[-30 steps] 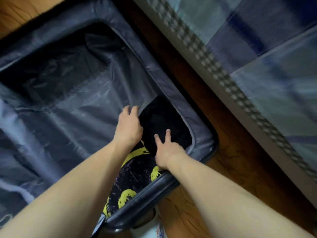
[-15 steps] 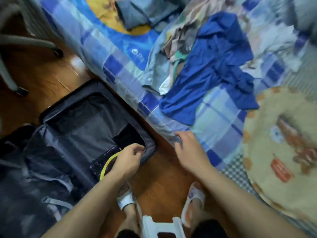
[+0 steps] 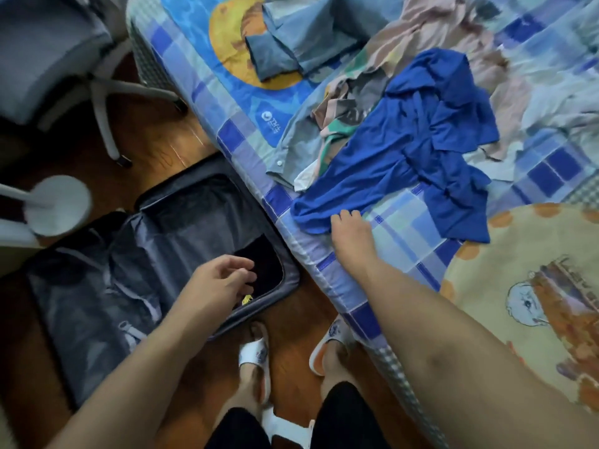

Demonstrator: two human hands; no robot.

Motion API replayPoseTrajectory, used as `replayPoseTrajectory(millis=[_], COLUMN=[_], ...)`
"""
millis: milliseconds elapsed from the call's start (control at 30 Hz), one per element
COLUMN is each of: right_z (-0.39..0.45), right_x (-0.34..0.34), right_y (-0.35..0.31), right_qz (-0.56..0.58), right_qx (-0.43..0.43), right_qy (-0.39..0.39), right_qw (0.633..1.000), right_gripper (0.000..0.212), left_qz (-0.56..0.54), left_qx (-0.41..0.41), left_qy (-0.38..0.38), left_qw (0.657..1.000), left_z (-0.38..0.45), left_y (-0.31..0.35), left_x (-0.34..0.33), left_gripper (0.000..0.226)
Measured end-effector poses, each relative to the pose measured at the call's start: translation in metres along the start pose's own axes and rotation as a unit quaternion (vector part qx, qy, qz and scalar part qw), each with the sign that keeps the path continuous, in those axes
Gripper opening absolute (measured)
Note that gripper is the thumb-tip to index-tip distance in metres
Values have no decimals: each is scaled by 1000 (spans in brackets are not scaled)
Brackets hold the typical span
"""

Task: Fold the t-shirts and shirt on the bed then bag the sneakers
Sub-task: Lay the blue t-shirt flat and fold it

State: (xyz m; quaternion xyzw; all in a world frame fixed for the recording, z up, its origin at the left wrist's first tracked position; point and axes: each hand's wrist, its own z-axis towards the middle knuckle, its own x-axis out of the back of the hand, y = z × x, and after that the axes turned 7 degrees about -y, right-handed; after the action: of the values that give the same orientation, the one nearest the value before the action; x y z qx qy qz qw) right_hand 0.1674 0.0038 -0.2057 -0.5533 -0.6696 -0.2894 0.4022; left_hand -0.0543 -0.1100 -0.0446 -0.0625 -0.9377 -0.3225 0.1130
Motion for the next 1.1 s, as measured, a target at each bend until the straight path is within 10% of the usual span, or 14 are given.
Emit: replayPoseTrajectory(millis=[133,367,600,800,967,1100], right_z=[-15,-225,-402,-481,-521,-545], right_x=[38,117,228,276,259,237], right_y=[9,69,79,113,216,314], right_qz=[312,507,570,621,540,477], right_qx=[-131,-207,-187,-124,-250,-309], right_qy=[46,177,342,487,633,607], right_qw=[940,818,724,602,496,555], right_gripper=[11,27,35,44,23,24], left_qz=[-55,20,258,261,124,330], left_qx=[12,-138,-424,-527,-577,-575], left_qy=[10,-166,-316,-230,-205,-305], left_qw=[998,976,809,775,781,683], left_z=[-9,-51,-122,-169,-227,-277], left_y=[-9,31,110,146,192,222], left_x=[-22,-90,-192,-250,-265,-259], left_gripper=[22,27,91,18,21,17])
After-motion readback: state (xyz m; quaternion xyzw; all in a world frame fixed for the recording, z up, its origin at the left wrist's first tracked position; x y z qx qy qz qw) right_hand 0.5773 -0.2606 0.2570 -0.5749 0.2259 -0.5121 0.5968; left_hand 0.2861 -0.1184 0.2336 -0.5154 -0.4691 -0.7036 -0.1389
